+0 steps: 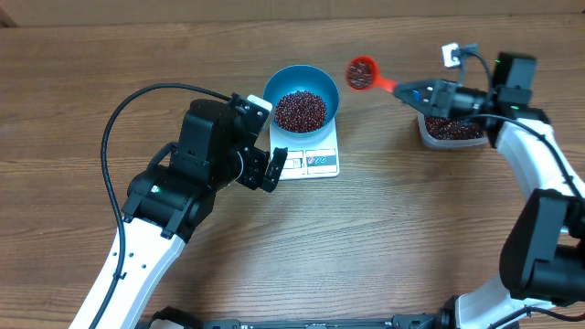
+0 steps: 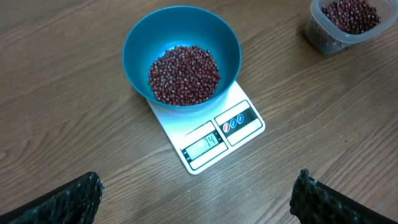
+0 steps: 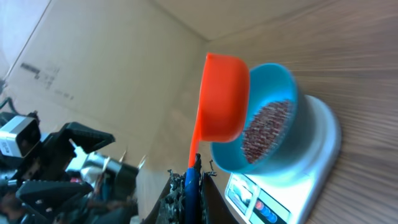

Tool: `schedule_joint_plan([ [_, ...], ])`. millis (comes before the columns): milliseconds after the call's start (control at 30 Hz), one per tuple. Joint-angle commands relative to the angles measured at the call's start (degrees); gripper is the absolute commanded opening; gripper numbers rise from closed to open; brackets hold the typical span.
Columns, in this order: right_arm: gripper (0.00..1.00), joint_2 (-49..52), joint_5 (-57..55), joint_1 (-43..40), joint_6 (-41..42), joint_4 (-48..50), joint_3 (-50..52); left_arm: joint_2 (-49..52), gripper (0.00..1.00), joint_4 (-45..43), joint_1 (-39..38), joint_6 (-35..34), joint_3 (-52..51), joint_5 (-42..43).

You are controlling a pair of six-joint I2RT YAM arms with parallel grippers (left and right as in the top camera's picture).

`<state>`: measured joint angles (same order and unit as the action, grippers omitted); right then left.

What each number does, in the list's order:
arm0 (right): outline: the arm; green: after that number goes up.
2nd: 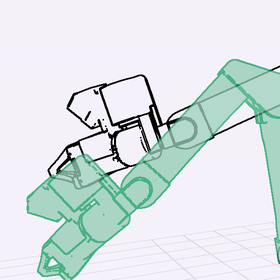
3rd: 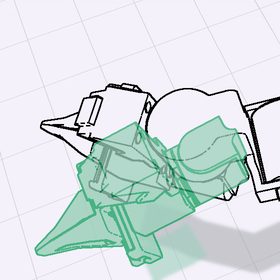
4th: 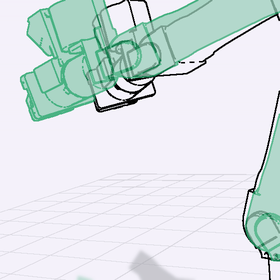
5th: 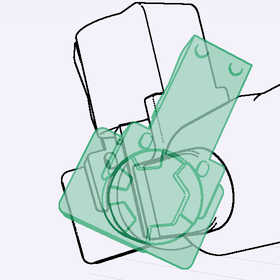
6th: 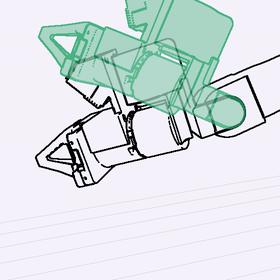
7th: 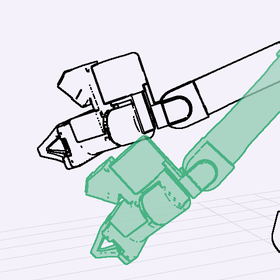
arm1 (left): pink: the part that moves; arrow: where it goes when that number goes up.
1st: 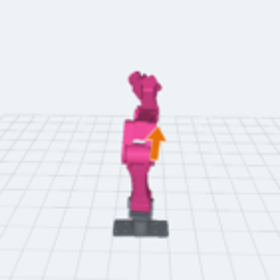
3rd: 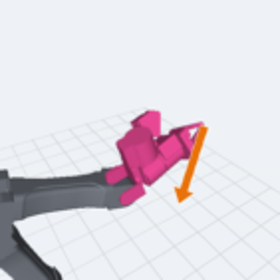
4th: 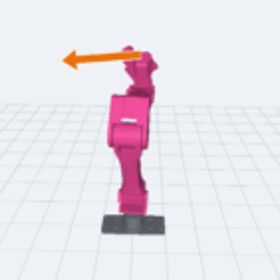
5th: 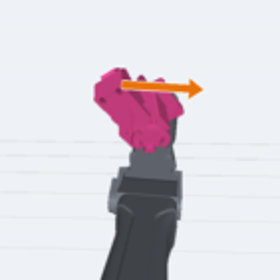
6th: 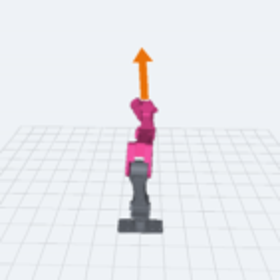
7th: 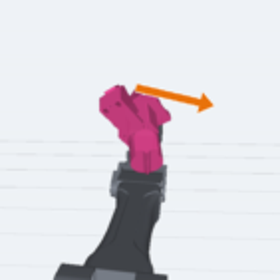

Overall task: Scoop item into bowl and weigh 150g on scale
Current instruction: 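Carry the red cup over the blue bowl and tilt to pour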

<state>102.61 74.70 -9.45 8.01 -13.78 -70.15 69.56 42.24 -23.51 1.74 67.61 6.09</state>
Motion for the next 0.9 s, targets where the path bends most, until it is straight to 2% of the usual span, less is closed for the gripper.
schedule_joint_plan([
  [0, 0.04, -0.04, -0.59, 3.69, 5.95, 3.82, -1.36, 0.5, 1.0, 0.0, 0.24, 1.07, -0.02, 0.98],
  [167, 0.04, -0.04, -8.37, 8.44, 4.79, 6.16, -1.36, 0.5, 1.0, 0.0, 0.24, 1.07, -0.02, 0.98],
  [233, 0.04, -0.04, -12.26, 10.21, 1.7, 6.25, -1.36, 0.5, 1.0, 0.0, 0.24, 1.07, -0.02, 0.96],
  [367, 0.04, -0.04, -18.21, 13.35, -5.09, 6.27, -1.36, 0.5, 1.0, -0.02, 0.24, 1.07, -0.02, 0.98],
  [633, 0.04, -0.04, -23.28, 17.66, -25.0, 6.25, -1.36, 0.5, 1.0, 0.0, 0.24, 1.07, -0.02, 0.98],
  [867, 0.04, -0.04, -33.0, 18.47, -36.15, 6.16, -1.36, 0.5, 1.0, -0.02, 0.24, 1.07, -0.02, 0.98],
])
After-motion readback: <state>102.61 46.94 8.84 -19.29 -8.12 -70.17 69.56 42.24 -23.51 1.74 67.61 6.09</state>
